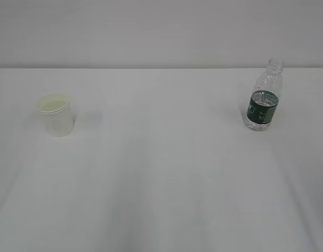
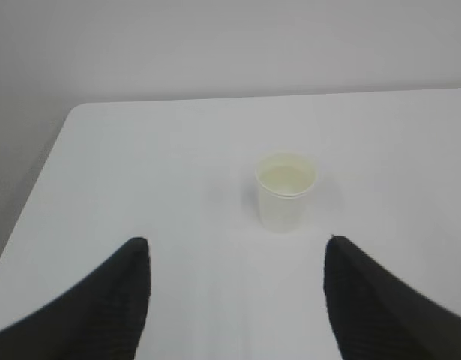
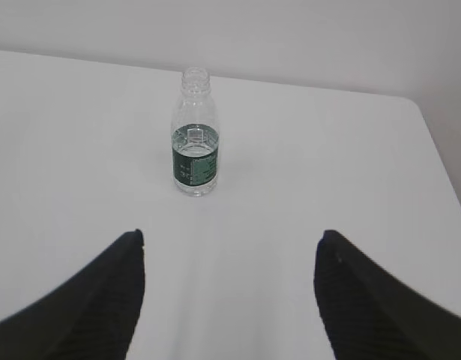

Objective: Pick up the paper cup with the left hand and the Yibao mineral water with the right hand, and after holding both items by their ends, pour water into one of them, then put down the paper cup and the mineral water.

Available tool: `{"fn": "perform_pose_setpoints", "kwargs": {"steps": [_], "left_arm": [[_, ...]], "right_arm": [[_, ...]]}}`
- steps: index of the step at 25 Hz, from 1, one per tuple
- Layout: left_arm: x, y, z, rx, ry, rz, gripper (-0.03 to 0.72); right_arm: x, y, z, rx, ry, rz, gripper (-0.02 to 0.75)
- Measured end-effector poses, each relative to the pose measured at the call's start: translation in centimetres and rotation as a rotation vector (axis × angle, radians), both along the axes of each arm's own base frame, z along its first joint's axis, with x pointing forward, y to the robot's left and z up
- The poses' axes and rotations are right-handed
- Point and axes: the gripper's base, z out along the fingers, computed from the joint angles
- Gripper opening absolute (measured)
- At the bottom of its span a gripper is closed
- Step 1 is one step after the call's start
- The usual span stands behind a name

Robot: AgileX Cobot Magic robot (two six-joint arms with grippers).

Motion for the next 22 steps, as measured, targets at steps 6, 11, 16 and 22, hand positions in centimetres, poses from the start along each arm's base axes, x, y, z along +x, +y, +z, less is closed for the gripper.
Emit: {"fn": "perform_pose_setpoints", "kwargs": {"steps": [6,11,16,22], "left_arm": [[-0.8,0.0,0.4,-0.015,0.034,0.003,0.51],[-1.2,0.0,1.3,-0.034,0.07,0.003,0.51],[-1.6,-0.1,1.9,-0.057,0.103,-0.001,0.505],[-2.1,-0.1,1.1,-0.051,0.211,0.002,0.492]], "right_arm": [[-0.3,0.1,0.1,0.002,0.052,0.006,0.536],[-0.6,0.1,-0.4,0.005,0.112,0.011,0.536],[-0.8,0.2,-0.7,0.011,0.149,0.015,0.536],[-1.1,0.3,-1.1,0.027,0.206,0.023,0.536]]}}
